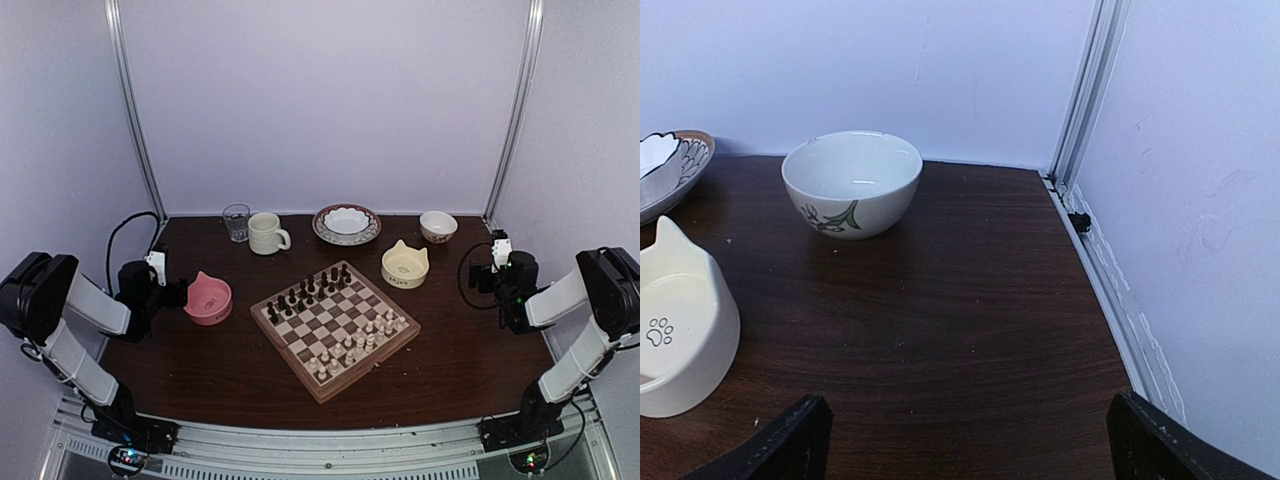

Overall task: Set up the chess pieces on the board
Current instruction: Reset both arms

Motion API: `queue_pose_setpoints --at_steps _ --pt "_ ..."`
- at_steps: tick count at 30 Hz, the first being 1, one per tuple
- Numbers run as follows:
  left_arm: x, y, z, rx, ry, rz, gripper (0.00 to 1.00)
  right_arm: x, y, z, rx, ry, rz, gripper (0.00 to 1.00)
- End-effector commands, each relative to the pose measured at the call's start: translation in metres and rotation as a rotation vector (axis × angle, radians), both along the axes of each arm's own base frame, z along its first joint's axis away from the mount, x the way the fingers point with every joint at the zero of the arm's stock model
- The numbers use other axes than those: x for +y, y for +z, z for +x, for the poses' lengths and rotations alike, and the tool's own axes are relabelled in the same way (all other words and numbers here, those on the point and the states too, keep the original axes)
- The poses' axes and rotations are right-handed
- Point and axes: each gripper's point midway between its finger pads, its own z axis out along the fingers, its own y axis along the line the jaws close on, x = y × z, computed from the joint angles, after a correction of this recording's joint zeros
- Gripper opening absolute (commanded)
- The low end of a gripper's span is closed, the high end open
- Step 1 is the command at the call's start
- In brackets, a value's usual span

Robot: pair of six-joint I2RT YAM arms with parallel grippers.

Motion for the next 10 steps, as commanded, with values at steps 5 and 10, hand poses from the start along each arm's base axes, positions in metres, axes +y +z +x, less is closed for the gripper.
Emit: queue_pose_setpoints --at_steps 5,10 --pt "0.0082 0.0106 0.0037 -0.052 0.035 -0.004 0.97 -0.0016 0.0086 0.0036 -0.026 -0.005 0.012 1.00" --pt "0.0082 0.0106 0.0032 -0.053 0.034 -0.003 0.97 -0.0018 0.0079 0.0032 -0.024 -0.005 0.012 1.00"
